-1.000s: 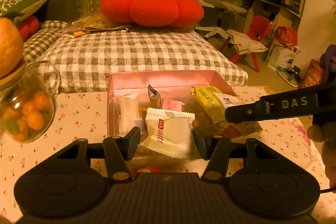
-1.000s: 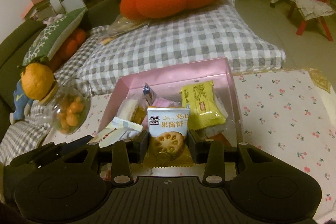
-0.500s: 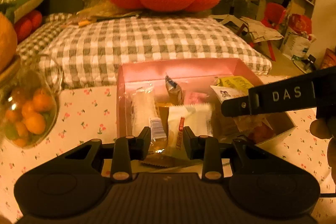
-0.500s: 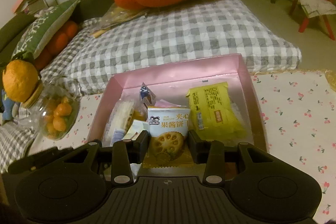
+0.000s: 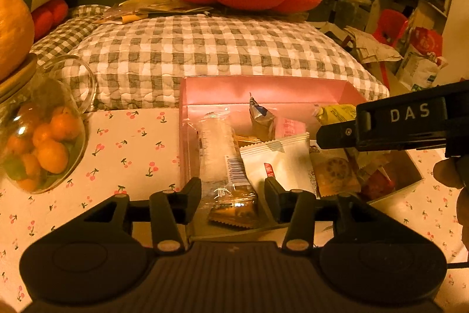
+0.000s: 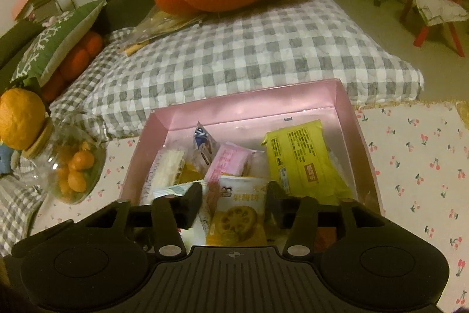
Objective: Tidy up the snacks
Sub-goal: 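Lower the white cake and biscuit packet into the box, opening both tools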
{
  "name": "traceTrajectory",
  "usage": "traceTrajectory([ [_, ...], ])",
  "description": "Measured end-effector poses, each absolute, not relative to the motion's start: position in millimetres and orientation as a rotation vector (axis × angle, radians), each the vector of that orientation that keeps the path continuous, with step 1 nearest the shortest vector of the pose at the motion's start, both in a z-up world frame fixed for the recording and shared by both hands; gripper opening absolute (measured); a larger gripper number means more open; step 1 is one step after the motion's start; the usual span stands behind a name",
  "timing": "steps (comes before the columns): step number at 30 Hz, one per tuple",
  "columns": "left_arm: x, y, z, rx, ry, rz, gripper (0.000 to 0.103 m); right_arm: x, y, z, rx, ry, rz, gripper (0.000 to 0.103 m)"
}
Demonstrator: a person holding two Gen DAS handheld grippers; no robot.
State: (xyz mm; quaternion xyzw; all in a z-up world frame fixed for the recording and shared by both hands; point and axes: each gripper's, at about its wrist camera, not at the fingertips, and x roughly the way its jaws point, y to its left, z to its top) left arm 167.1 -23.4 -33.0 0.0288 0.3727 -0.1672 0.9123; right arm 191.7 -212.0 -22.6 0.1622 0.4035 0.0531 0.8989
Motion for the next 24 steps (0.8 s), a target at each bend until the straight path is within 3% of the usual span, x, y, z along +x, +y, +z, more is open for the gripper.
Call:
traceTrajectory([
  [7, 154.1, -26.9, -23.3, 0.088, 0.754, -0.366, 0.064, 180.3, -217.5, -14.8, 0.359, 0.832, 0.098, 0.068],
  [14, 144.0, -28.3, -14.7, 0.094, 0.750, -0.380, 0.075, 161.2, -225.3, 0.7, 0.361, 0.822, 0.092, 0.079],
  [24, 116.9, -17.7, -3.5, 0.087, 0.722, -0.382, 0.089, 117.9, -242.2, 8.4, 0.331, 0.794, 0.094, 0.086],
])
